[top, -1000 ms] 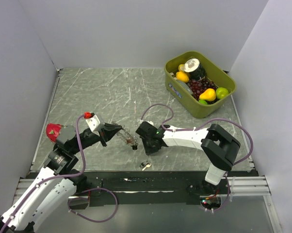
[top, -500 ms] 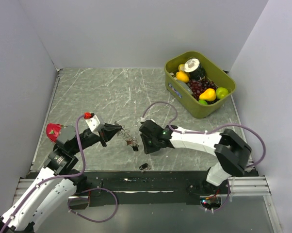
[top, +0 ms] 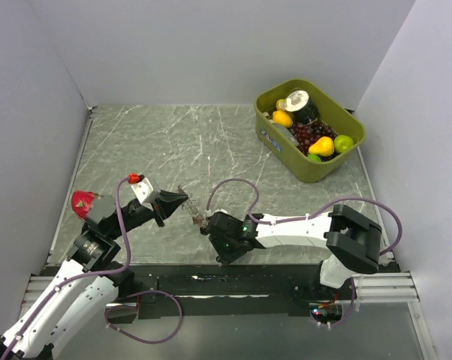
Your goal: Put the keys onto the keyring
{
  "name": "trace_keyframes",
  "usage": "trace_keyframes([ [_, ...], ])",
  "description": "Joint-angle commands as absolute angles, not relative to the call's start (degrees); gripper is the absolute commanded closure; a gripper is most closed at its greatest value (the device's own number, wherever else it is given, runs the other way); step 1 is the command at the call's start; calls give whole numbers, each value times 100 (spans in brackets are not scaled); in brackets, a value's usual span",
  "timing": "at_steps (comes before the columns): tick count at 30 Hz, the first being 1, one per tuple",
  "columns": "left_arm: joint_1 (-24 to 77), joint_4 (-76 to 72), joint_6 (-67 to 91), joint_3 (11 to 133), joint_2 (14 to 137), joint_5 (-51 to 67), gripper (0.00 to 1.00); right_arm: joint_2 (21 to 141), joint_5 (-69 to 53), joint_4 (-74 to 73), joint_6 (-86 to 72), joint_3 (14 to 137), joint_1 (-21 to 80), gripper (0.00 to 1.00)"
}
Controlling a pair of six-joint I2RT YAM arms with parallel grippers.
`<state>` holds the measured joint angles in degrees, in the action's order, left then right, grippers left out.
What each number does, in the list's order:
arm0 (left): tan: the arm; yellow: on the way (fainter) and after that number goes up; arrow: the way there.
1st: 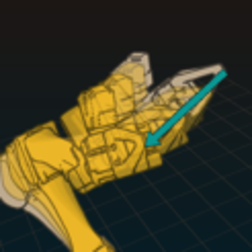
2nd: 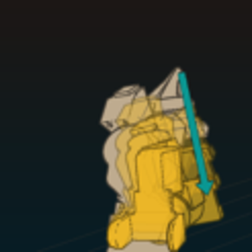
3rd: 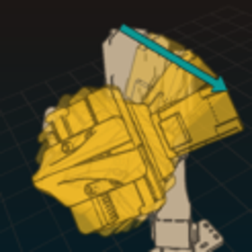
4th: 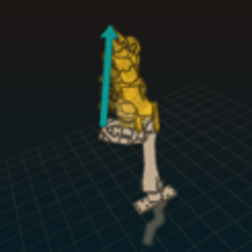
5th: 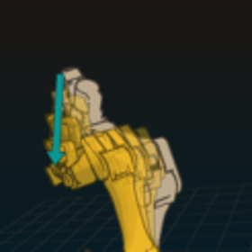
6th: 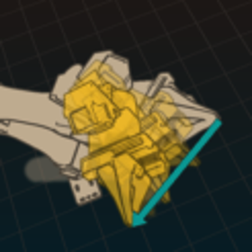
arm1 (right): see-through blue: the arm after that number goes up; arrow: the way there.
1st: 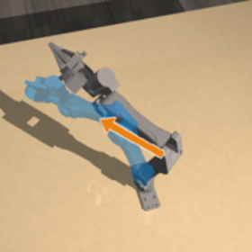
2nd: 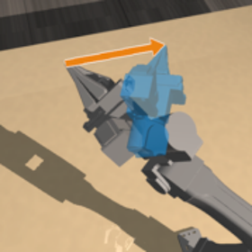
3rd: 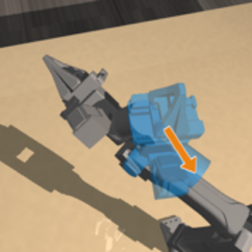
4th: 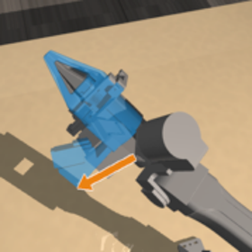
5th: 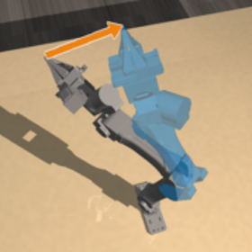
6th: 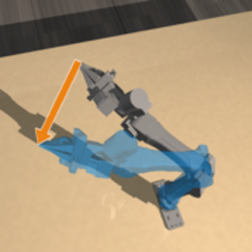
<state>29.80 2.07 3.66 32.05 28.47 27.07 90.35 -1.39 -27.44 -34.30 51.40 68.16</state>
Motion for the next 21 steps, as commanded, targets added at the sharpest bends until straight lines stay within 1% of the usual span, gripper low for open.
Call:
trace_keyframes([
  [1, 2953, -18, 466, 3322, 2698, 2689, 99, 9114, 377, -2962, -3603, 5335, 6838, 58],
  [4, 2953, -18, 448, 3322, 2672, 2689, 99, 9053, 501, -3041, -3647, 5291, 6838, 61],
  [7, 2953, -18, 466, 3305, 2672, 2725, 99, 8939, 545, -2962, -3683, 5212, 6838, 62],
  [17, 2953, -35, 492, 3261, 2689, 2804, 99, 9193, 545, -2812, -3586, 5300, 6838, 61],
  [19, 2953, -26, 483, 3270, 2681, 2786, 99, 9289, 571, -2830, -3569, 5343, 6838, 64],
  [21, 2953, -18, 475, 3270, 2672, 2777, 99, 9334, 554, -2804, -3560, 5352, 6838, 71],
])
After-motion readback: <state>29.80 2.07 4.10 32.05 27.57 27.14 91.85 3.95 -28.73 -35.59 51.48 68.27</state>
